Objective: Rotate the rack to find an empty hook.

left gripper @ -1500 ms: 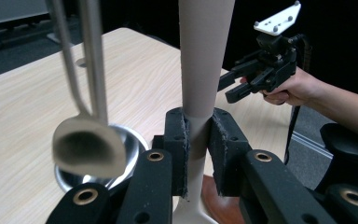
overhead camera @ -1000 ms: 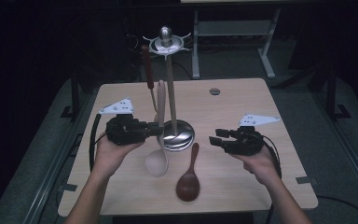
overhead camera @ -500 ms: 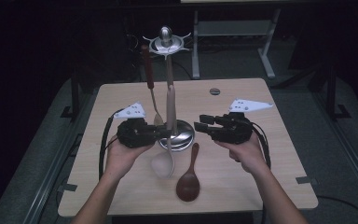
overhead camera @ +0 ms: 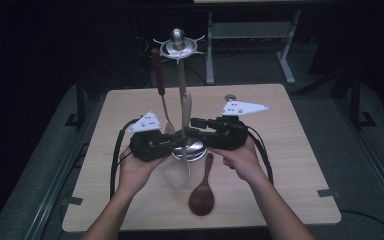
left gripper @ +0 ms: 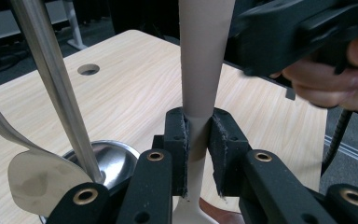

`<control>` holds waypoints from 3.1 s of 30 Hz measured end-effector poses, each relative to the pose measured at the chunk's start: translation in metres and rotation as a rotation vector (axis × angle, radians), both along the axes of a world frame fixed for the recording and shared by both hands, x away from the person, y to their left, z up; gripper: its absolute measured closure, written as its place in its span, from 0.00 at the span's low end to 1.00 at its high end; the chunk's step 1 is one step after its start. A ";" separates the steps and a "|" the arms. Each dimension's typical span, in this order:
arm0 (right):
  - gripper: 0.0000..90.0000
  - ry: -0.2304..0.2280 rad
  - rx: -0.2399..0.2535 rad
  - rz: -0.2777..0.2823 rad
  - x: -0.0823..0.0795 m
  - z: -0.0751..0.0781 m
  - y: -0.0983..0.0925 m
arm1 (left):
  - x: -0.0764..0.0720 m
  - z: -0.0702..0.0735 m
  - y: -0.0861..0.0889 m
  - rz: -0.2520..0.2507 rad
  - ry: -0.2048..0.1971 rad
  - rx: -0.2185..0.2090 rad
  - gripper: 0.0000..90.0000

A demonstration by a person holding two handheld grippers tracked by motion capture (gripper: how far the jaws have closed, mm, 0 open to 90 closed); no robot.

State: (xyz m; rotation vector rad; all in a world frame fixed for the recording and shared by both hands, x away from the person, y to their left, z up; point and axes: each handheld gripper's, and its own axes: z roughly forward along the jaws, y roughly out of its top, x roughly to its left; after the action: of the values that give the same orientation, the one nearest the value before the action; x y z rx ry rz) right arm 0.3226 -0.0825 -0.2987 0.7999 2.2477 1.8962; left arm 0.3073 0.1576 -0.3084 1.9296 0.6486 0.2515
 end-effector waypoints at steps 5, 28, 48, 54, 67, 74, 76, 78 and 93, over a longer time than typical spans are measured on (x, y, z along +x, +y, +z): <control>0.72 0.004 0.000 -0.011 0.003 -0.003 0.008 | -0.003 0.001 0.000 0.015 -0.006 -0.005 0.86; 0.85 -0.034 -0.061 0.028 -0.001 -0.009 0.012 | -0.005 -0.003 -0.002 -0.003 -0.022 -0.008 0.72; 0.85 -0.062 -0.051 0.118 0.009 -0.007 0.002 | -0.014 -0.033 0.054 -0.017 0.065 0.118 0.41; 0.85 -0.084 -0.055 0.175 0.018 0.001 0.003 | -0.018 -0.051 0.072 -0.030 0.095 0.126 0.35; 0.85 -0.136 -0.035 0.253 0.038 0.039 0.008 | -0.031 -0.096 0.090 -0.038 0.122 0.198 0.20; 0.85 -0.129 -0.012 0.280 0.050 0.050 0.013 | -0.032 -0.106 0.090 -0.048 0.144 0.213 0.20; 0.85 -0.125 -0.007 0.285 0.053 0.050 0.014 | -0.032 -0.107 0.089 -0.049 0.140 0.215 0.20; 0.85 -0.122 -0.001 0.282 0.056 0.050 0.015 | -0.032 -0.107 0.089 -0.045 0.135 0.215 0.20; 0.85 -0.090 0.021 0.277 0.070 0.046 0.015 | -0.031 -0.108 0.091 -0.035 0.143 0.216 0.20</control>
State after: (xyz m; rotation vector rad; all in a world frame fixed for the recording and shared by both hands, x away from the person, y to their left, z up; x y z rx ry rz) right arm 0.3922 -0.0675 -0.2531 0.4120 2.3905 2.0250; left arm 0.2766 0.2486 -0.4165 2.1790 0.7043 0.1673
